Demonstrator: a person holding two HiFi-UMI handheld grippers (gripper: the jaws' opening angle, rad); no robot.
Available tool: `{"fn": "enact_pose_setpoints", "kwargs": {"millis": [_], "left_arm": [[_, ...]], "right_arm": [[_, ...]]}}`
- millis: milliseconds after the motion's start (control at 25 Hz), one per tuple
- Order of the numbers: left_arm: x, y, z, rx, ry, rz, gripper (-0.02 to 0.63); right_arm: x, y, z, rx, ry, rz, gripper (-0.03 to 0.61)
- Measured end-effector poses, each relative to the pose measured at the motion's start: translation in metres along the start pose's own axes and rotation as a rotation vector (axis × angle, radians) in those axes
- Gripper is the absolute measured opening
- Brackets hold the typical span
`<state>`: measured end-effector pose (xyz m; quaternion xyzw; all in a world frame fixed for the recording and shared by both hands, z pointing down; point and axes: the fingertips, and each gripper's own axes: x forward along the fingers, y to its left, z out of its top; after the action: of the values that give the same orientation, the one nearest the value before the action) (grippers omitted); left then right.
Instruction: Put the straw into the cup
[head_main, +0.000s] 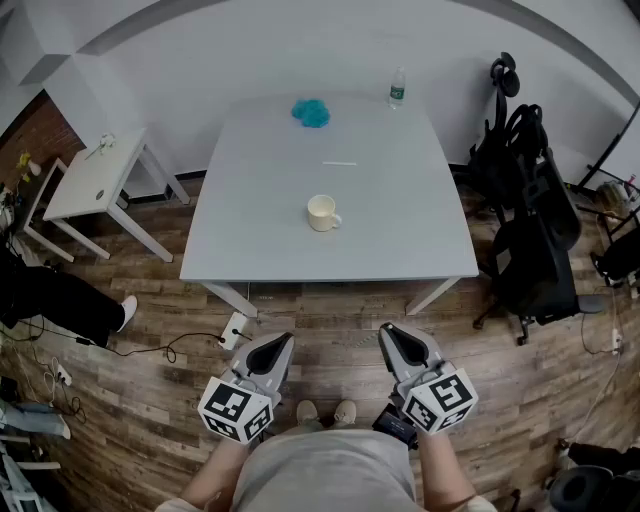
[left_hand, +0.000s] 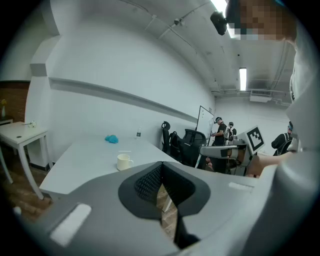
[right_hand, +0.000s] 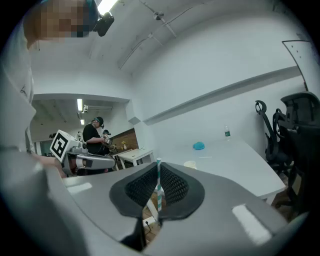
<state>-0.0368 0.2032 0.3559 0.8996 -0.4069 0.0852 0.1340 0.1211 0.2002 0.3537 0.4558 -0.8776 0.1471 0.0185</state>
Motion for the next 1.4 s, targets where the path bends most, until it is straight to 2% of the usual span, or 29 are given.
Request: {"fn": "enact_pose_setpoints", "kwargs": {"millis": [400, 760, 1400], "left_arm": [[-0.045, -0.022, -0.018, -0.001, -0.006, -0.060, 0.018], [-0.063, -0.032, -0.019, 0.008, -0.013, -0.106, 0.018], [-0.099, 0.007, -0.027, 0.007, -0.035, -0.131, 0.018]], "right_arm": [[-0.020, 0.059, -0.015, 0.017, -0.001, -0.003, 0.023], [-0.026, 0.080, -0.024, 0.066, 0.002, -0.015, 0.026], [0.004, 0.117, -0.021, 0.060, -0.042, -0.051, 0.026]]}}
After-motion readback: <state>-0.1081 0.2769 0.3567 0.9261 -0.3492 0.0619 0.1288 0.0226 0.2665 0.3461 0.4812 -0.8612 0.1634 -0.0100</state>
